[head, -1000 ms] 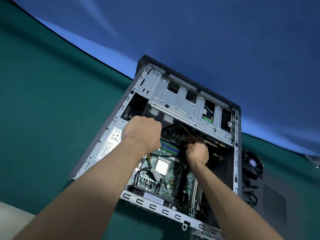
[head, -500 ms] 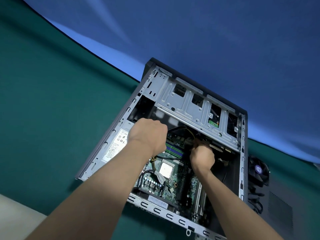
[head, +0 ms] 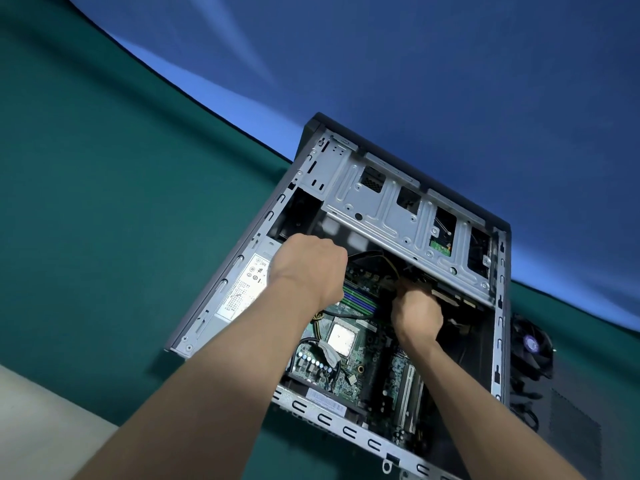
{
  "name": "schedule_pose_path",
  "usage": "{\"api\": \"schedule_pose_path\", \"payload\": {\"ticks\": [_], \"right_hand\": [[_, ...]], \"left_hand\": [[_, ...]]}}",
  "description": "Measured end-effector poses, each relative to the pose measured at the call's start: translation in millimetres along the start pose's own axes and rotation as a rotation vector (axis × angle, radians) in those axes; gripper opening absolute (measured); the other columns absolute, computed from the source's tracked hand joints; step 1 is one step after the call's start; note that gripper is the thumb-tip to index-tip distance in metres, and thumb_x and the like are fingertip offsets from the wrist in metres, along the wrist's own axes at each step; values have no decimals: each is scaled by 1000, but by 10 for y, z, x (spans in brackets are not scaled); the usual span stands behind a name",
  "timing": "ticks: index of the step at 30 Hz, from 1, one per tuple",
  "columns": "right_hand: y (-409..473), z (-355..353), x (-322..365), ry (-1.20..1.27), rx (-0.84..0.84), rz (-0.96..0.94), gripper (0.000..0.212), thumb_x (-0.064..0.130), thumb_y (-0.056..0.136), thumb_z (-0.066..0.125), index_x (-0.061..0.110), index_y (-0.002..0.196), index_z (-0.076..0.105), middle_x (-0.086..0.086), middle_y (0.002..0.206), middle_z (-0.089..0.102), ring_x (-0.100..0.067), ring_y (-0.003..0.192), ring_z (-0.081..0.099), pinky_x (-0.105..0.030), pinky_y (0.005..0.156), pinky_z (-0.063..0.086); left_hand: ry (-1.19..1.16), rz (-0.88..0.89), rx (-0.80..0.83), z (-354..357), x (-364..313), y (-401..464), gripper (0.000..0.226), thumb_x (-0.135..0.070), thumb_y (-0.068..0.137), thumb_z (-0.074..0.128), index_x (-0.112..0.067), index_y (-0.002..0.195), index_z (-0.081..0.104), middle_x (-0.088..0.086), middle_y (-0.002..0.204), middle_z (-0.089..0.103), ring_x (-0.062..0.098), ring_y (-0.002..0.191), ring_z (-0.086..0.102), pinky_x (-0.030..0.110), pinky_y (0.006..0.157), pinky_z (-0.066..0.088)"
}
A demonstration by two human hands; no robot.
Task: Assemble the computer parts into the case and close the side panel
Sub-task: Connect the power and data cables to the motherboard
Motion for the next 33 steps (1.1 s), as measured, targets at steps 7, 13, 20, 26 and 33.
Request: {"api": "schedule_pose_path", "payload": {"ticks": [7, 13, 20, 26, 33], "right_hand": [[22, -5, 15, -32, 15, -72, 30, 14, 100, 39, 4, 102, 68, -15, 96, 70, -30, 91, 67, -26, 64, 43], [59, 35, -67, -4, 60, 22, 40, 21, 101, 36, -4, 108, 66, -18, 105, 68, -32, 99, 64, -29, 71, 43], [50, 64, -59, 36, 73, 62, 40, 22, 100, 39, -4, 101, 68, -19, 103, 68, -33, 98, 64, -29, 73, 44], [33, 58, -96, 116, 129, 124, 38, 17, 101, 36, -4, 107, 67, -17, 107, 67, -31, 103, 62, -28, 70, 39], [-18, 107, -155, 487, 149, 229, 33, 24, 99, 47, 0, 108, 67, -17, 108, 68, -32, 100, 63, -24, 63, 40]], "left_hand": [[-28, 8, 9, 3, -6, -5, 16, -9, 69, 47, -15, 55, 42, -2, 49, 43, 16, 42, 40, 25, 50, 40], [-31, 12, 16, 5, -10, -7, 18, -11, 71, 47, -15, 55, 41, -2, 49, 42, 17, 43, 41, 25, 52, 44], [-30, 5, 29, 10, -8, -4, 15, -10, 69, 46, -14, 55, 43, -1, 49, 45, 21, 49, 50, 29, 59, 53], [-25, 8, 22, 31, -19, 13, 15, -9, 67, 46, -15, 54, 43, -2, 47, 43, 20, 46, 46, 27, 55, 50], [-2, 4, 18, 8, -19, -8, 16, -8, 67, 46, -15, 54, 42, -2, 47, 42, 16, 42, 39, 24, 50, 40]]}}
Point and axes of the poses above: each hand's wrist, its own y-axis towards the middle knuckle, its own z-axis out of the palm, x = y × z, the point moved 7 cm from there along y, towards the middle knuckle
